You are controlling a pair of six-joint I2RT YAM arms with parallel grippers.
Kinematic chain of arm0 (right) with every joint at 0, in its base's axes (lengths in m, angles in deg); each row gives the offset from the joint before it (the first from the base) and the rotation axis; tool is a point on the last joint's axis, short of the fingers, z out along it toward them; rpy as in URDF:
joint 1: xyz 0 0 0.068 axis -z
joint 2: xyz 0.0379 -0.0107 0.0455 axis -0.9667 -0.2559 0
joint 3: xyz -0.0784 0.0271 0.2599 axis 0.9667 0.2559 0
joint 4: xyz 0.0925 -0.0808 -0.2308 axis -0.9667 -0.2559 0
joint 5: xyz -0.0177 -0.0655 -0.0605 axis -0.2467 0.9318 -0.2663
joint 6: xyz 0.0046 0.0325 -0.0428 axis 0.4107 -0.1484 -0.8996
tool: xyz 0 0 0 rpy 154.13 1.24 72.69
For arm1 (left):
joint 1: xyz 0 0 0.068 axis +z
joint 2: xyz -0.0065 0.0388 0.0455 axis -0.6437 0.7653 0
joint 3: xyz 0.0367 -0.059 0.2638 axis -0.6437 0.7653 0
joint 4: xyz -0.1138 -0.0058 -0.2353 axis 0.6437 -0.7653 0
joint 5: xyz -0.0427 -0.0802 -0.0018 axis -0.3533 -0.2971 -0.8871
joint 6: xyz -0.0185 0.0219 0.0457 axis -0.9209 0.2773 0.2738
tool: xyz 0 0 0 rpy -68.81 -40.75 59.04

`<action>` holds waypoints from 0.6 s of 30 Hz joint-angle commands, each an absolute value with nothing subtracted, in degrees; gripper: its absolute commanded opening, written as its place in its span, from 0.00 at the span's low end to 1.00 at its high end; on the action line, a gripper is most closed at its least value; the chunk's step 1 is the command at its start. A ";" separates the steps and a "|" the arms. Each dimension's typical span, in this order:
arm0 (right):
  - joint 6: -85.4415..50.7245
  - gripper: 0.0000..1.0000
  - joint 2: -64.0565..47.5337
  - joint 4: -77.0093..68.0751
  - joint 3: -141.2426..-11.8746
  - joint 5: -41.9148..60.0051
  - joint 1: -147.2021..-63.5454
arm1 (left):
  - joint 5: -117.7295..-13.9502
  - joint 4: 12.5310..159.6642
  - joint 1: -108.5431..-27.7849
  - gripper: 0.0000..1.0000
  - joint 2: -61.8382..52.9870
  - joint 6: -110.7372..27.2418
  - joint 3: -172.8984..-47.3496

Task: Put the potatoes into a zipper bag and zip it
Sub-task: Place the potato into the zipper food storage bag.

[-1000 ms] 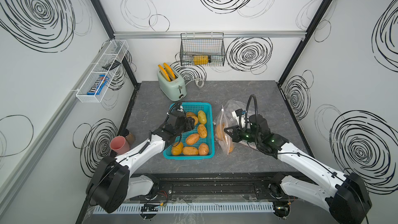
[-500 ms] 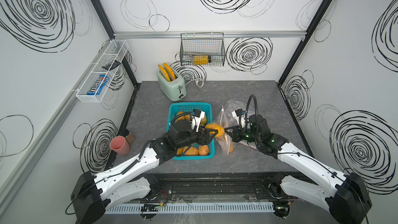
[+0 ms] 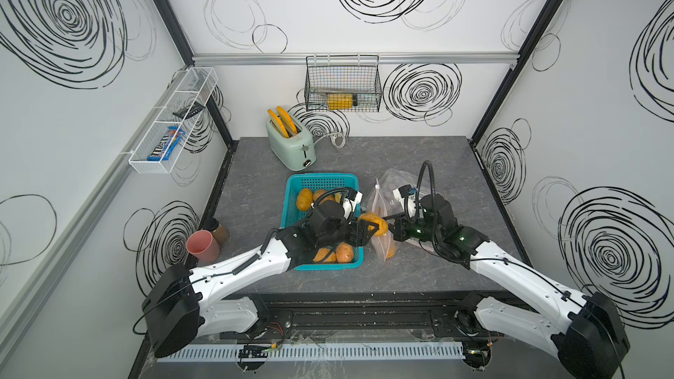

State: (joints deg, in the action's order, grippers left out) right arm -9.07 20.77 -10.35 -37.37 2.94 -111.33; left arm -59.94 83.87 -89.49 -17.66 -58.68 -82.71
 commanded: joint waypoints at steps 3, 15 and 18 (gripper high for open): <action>-9.08 0.00 22.09 -10.41 -38.45 2.32 -112.86 | -50.03 78.82 -89.24 0.65 -15.98 -57.82 -84.76; -8.74 0.00 21.29 -11.13 -40.27 2.82 -115.38 | -45.90 75.34 -89.55 0.65 -15.50 -57.25 -88.14; -8.21 0.00 20.69 -10.11 -41.12 0.60 -115.50 | -47.24 74.74 -89.92 0.65 -14.52 -56.58 -90.80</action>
